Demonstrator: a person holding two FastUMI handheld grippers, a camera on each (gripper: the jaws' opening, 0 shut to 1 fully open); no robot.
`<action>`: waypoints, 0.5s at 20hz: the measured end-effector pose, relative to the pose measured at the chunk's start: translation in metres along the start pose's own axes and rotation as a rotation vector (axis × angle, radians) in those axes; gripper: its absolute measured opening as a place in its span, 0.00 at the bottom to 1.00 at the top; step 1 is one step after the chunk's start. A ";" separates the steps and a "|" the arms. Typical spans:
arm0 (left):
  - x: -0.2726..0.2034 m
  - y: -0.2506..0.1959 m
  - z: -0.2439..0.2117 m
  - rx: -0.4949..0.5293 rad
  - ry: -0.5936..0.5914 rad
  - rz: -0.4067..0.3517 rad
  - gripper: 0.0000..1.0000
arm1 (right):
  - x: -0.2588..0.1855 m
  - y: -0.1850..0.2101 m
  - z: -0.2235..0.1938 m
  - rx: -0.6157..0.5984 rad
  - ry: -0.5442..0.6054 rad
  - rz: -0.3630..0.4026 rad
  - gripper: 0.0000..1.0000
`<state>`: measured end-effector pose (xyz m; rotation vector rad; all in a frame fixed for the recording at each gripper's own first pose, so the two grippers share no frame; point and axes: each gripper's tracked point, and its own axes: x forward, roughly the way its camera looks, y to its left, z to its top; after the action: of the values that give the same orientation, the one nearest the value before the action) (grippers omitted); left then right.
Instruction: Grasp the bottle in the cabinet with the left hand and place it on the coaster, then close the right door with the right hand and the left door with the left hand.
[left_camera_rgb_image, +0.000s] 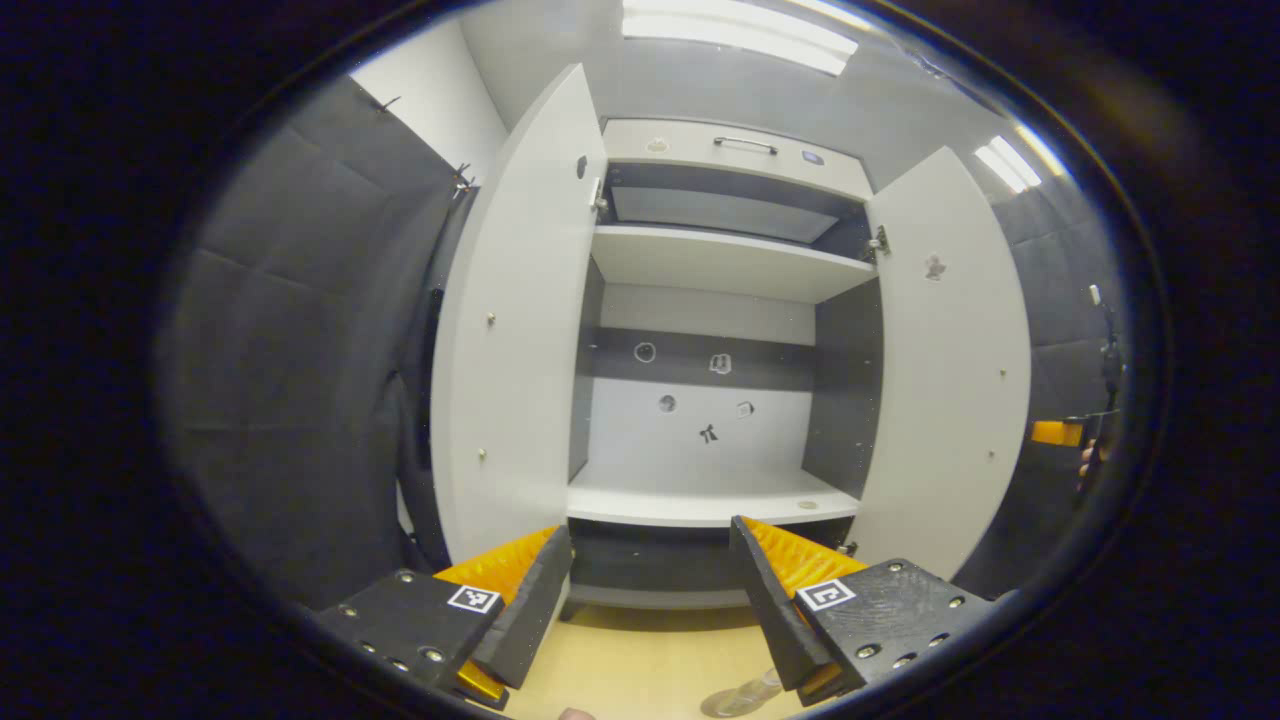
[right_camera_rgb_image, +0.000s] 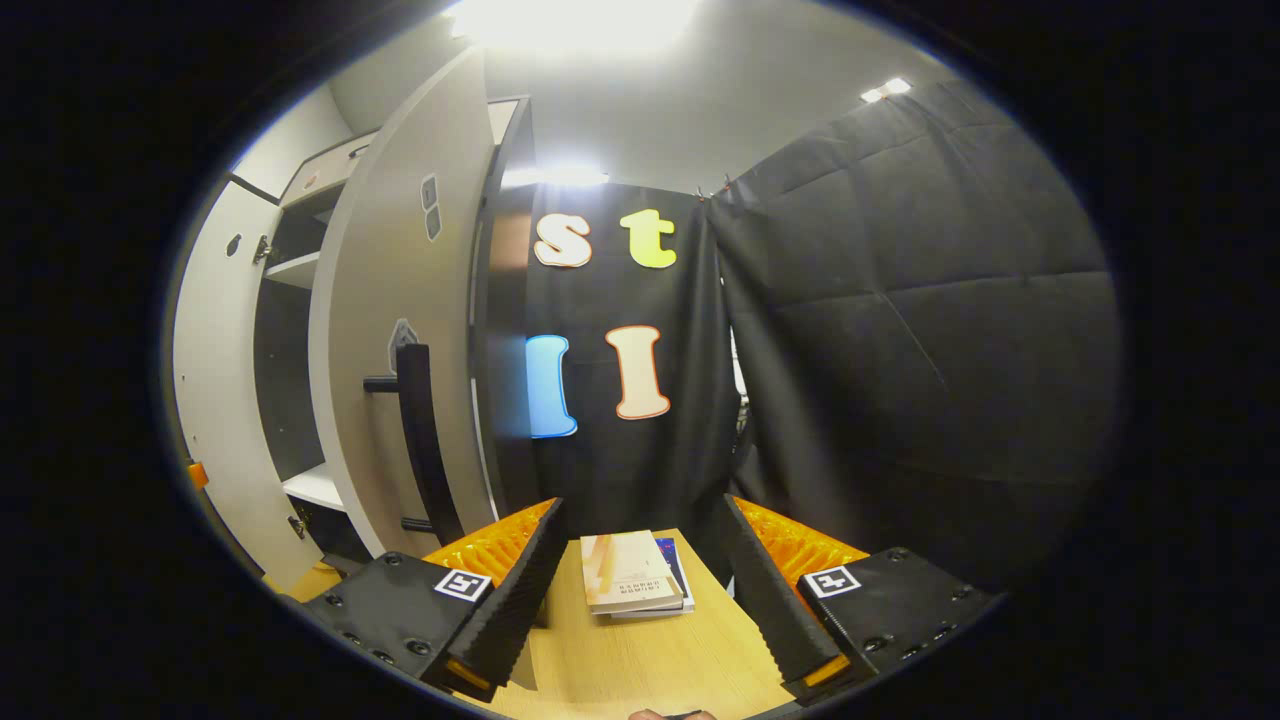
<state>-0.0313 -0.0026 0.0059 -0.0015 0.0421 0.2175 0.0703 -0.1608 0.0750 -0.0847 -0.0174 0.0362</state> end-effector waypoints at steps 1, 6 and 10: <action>-0.003 0.010 0.003 0.013 0.014 0.045 0.92 | 0.003 0.001 0.004 0.001 -0.005 0.029 0.98; -0.025 0.027 0.031 -0.015 0.018 0.133 0.99 | 0.022 0.008 0.016 0.036 0.003 0.162 0.98; -0.049 0.022 0.047 -0.046 -0.004 0.162 0.87 | 0.037 0.022 0.023 0.058 0.022 0.262 0.98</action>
<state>-0.0820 0.0083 0.0549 -0.0433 0.0330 0.3801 0.1064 -0.1355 0.0969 -0.0293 0.0168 0.2971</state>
